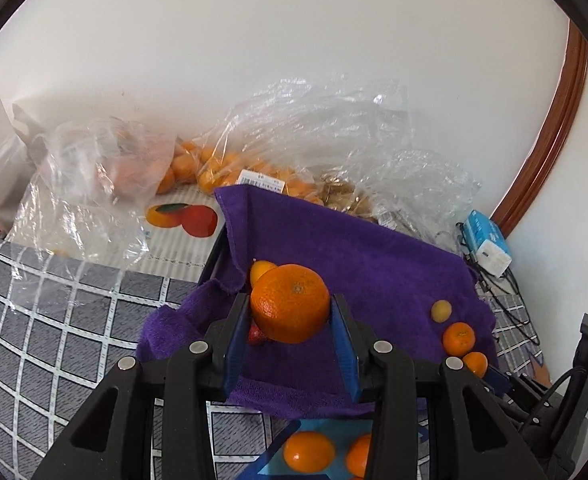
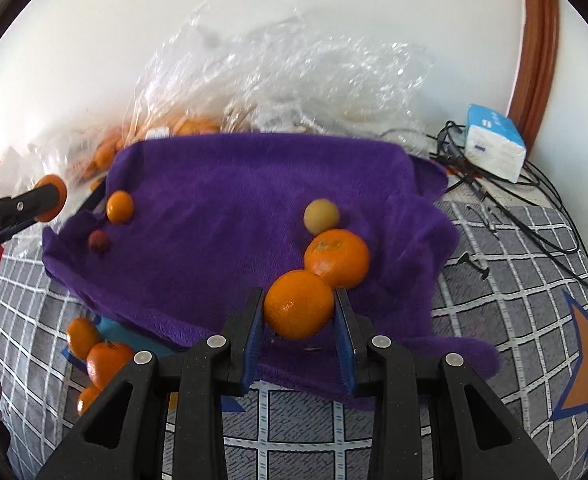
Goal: Organize fruits
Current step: 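Carry both oranges over the purple towel and lower them onto it, then open both tools to release the oranges and lift away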
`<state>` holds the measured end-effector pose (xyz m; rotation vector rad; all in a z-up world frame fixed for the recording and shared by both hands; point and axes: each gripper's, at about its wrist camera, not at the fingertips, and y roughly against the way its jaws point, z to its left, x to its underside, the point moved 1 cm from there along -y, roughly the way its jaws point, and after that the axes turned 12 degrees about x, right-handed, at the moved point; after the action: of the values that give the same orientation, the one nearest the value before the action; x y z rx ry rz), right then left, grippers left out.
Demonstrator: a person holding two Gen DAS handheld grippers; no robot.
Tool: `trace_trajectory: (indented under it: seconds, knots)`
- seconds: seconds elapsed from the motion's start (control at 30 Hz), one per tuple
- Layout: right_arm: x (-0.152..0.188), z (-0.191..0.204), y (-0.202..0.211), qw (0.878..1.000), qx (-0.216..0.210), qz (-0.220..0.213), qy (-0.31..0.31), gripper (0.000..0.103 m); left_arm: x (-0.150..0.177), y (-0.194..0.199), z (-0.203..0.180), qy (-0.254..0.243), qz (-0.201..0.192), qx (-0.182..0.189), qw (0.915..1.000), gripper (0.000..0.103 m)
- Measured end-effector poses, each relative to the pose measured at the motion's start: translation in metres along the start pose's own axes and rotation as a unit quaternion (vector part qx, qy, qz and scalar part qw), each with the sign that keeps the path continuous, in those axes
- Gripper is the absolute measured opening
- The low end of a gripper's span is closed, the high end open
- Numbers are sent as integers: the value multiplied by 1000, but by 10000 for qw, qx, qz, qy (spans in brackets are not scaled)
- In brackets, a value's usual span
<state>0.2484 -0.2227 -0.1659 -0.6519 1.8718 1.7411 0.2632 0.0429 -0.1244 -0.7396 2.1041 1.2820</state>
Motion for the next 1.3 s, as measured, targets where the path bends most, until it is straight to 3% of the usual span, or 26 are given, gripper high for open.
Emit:
trace_trajectory:
  seconds: [0.27,0.6,0.83,1.03,1.3]
  knots:
    - [0,2,-11,9998,116,148,-12,33,21,-31,8,-44,368,-26,9993,38]
    - [0,-4,-20,9994,114,229,-236,34,26,-37,5,-249,464,59,9986,38]
    - [1,-7,-15,9990,301,247,-220,49,25,-37,6,-191,508,145,9984,39]
    - [6,-12,6,9987,378,216,-262,56,15,-15,-3,-291,260,265,9989,50]
    - [12,-5,39,9984,378,32,-414,57,7,37,-12,-539,-53,228,9983,61]
